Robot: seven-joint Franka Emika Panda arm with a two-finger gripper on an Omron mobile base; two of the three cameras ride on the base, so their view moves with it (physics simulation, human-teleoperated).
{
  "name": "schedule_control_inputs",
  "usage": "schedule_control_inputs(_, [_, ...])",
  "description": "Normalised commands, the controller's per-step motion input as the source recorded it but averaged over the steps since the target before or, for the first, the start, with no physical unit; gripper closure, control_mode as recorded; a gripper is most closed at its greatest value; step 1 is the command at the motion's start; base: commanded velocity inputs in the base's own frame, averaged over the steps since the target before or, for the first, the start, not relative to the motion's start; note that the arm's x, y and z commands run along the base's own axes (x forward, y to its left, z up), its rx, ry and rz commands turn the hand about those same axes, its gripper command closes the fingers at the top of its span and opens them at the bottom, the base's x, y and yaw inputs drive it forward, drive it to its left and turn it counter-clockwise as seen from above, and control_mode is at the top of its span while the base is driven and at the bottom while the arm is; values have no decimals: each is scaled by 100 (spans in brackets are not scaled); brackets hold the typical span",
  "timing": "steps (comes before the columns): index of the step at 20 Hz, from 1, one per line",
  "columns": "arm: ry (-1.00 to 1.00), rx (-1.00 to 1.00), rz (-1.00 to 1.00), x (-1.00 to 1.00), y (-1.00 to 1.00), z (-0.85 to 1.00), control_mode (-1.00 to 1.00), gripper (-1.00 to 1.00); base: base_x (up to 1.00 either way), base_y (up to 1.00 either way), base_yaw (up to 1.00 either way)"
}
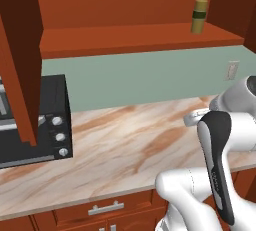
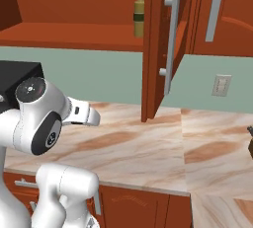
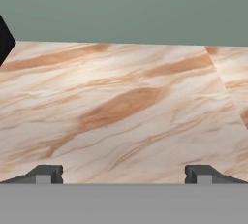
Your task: Move the condiment bottle and oil and vinegar bottle from the cabinet to the dining counter.
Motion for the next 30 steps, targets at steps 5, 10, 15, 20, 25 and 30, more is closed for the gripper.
schedule_control_inputs(5, [0,0,0,0,0,0,100,-100,0,0,0])
schedule_control_inputs(10, [0,0,0,0,0,0,100,-100,-10,3,0])
schedule_control_inputs(15, [-19,0,-11,-9,2,17,-100,-100,-3,0,0])
schedule_control_inputs(20, [-18,-1,-22,-8,4,39,-100,-100,0,0,0])
schedule_control_inputs(25, [-11,0,-6,-5,3,34,-100,-100,0,0,0])
schedule_control_inputs(30, [-1,3,0,-6,2,47,-100,-100,0,0,0])
